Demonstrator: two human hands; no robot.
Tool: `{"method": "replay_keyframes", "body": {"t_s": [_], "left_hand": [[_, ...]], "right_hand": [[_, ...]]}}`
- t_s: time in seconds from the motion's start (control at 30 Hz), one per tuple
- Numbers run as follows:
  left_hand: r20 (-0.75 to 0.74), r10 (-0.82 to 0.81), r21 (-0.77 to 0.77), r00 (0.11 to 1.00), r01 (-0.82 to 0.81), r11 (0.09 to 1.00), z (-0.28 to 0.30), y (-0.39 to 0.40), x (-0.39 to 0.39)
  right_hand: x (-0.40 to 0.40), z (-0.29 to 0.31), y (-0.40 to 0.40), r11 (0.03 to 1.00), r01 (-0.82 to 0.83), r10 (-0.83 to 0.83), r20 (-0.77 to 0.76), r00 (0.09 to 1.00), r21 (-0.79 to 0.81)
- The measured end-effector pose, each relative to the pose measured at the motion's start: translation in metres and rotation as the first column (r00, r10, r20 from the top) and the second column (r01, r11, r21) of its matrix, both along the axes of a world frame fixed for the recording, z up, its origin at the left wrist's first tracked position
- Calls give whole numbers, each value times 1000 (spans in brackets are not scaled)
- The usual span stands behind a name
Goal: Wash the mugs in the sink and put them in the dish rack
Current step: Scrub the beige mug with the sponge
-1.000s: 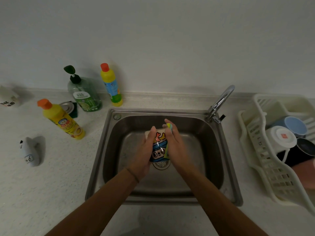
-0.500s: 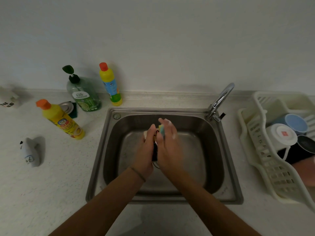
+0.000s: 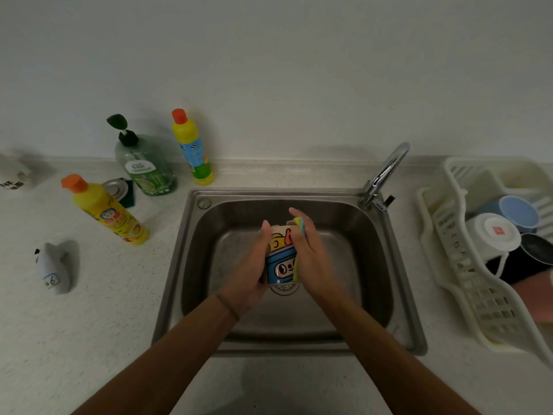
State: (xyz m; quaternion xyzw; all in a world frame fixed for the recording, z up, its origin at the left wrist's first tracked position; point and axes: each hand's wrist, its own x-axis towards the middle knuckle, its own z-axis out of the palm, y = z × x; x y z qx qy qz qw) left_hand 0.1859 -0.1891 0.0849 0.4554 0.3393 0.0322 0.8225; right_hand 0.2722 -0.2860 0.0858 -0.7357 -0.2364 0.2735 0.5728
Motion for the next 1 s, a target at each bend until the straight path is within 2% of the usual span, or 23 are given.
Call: {"method": "replay_keyframes", "body": {"t_s": [0.07,0.17,0.2,0.27,0.33,0.37,0.4,0.47,0.5,0.53,0.57,0.63,0.7,0.73,0.8,0.83,0.87,0.97,1.0], "left_hand": [[11,-3,9,1000,3,1000,1,-1,0],[27,26,50,999,-27,998,1,-5,1],[30,57,77,998,-59,995,0,-5,2],[34,129,121,991,-132,984,-4,-5,5],[38,183,159,982,-187,969,-8,-3,7],[46,183,170,982,-189,967,-9,-3,6],[53,163,169,985,-170,971,-11,-5,5],[55,125,153,991,-132,979,-11,-11,2],[55,114,151,992,-121,981,-9,-14,2],[54,117,152,992,-124,981,-7,-15,4],[58,129,150,990,-137,979,-6,-15,7],[68,191,161,979,-200,966,-4,-10,12],[78,209,166,975,-219,961,-4,-9,14],[69,197,148,978,-206,967,-6,-11,13],[36,188,133,982,-191,973,-7,-16,11],[23,191,134,981,-192,972,-8,-17,12],[15,201,136,980,-201,970,-8,-18,14],[21,229,166,973,-229,959,-6,-13,19],[14,226,179,974,-225,958,-6,-12,19]], "right_hand": [[0,4,-1,999,-8,10,-66,998,31],[-6,5,0,999,4,-2,-52,999,36],[-10,3,1,1000,15,-15,-5,1000,6],[-27,-1,1,998,1,14,215,976,-69],[-40,-5,0,993,-40,86,435,896,-114],[-40,-5,0,993,-54,95,465,880,-101],[-35,-5,1,996,-48,78,436,897,-78],[-16,-1,5,999,33,-29,218,975,-13],[-7,1,7,996,88,-88,104,991,0],[-5,6,9,994,112,-111,52,992,-6],[-8,9,8,995,99,-96,104,990,-25],[-24,8,6,997,35,-13,315,949,-63],[-31,3,2,999,-3,20,403,915,-43],[-25,1,1,1000,3,8,362,932,-28],[-8,2,4,997,81,-80,85,993,-1],[-4,3,5,993,114,-114,-7,993,-19],[-6,5,4,992,118,-118,-3,993,-38],[-28,3,3,996,58,-31,345,938,-68],[-29,-2,2,998,43,-18,386,922,-56]]}}
